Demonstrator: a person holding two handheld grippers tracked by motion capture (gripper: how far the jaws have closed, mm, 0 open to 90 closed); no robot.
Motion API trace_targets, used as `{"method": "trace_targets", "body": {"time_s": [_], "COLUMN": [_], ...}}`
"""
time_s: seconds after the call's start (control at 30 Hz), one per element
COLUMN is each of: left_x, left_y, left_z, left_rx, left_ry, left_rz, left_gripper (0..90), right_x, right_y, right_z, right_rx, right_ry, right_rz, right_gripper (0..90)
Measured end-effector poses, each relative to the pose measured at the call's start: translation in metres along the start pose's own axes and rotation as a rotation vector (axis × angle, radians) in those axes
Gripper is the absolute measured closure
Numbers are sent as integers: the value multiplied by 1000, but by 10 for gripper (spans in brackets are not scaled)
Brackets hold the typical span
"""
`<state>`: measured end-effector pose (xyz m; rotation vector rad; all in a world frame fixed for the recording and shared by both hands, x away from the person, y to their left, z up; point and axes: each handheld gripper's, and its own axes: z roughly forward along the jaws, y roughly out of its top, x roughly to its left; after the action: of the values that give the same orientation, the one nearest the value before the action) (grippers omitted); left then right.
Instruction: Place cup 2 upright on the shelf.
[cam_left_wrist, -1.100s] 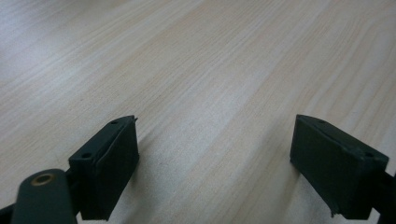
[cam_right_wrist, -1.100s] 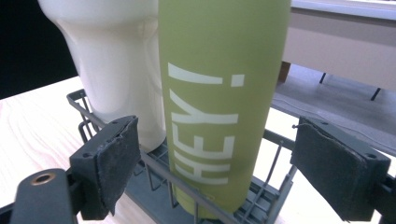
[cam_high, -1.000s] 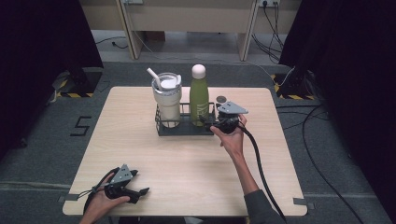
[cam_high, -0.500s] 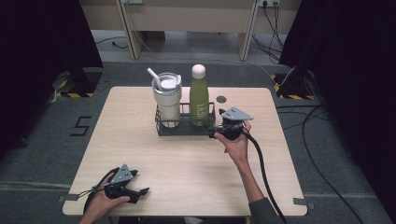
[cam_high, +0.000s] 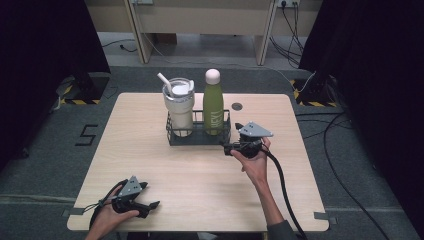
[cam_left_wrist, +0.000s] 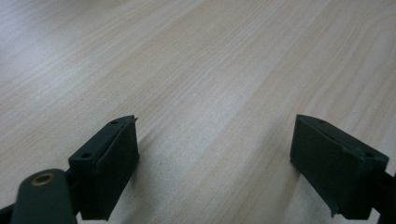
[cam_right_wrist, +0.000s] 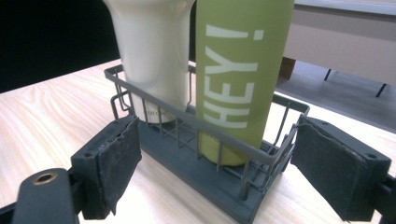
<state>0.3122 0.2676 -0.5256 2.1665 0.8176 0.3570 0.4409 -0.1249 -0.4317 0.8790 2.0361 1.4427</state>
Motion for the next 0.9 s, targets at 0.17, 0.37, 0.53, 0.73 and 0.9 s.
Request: {"method": "trace_targets", "body": {"time_s": [0.17,0.37,0.53,0.73,0.9], "left_x": [0,0,0,0,0], "left_y": [0,0,0,0,0], "left_z": [0,0,0,-1,-1], "left_rx": [0,1,1,1,1], "left_ry": [0,-1,-1,-2,-1], "left_rz": [0,1,1,2,2], "left_gripper": [146,147,147,147,147], "right_x": [3,4,6,8,7], "right_y": [-4,-9,-13,-18,-23], "right_z": [-3,-7,-10,-15,-20], "right_rx": [6,23,32,46,58], "right_ry": [3,0,2,8,6], "right_rz": [-7,-11,-14,-22,-21], "right_gripper": [155,155,155,155,155]}}
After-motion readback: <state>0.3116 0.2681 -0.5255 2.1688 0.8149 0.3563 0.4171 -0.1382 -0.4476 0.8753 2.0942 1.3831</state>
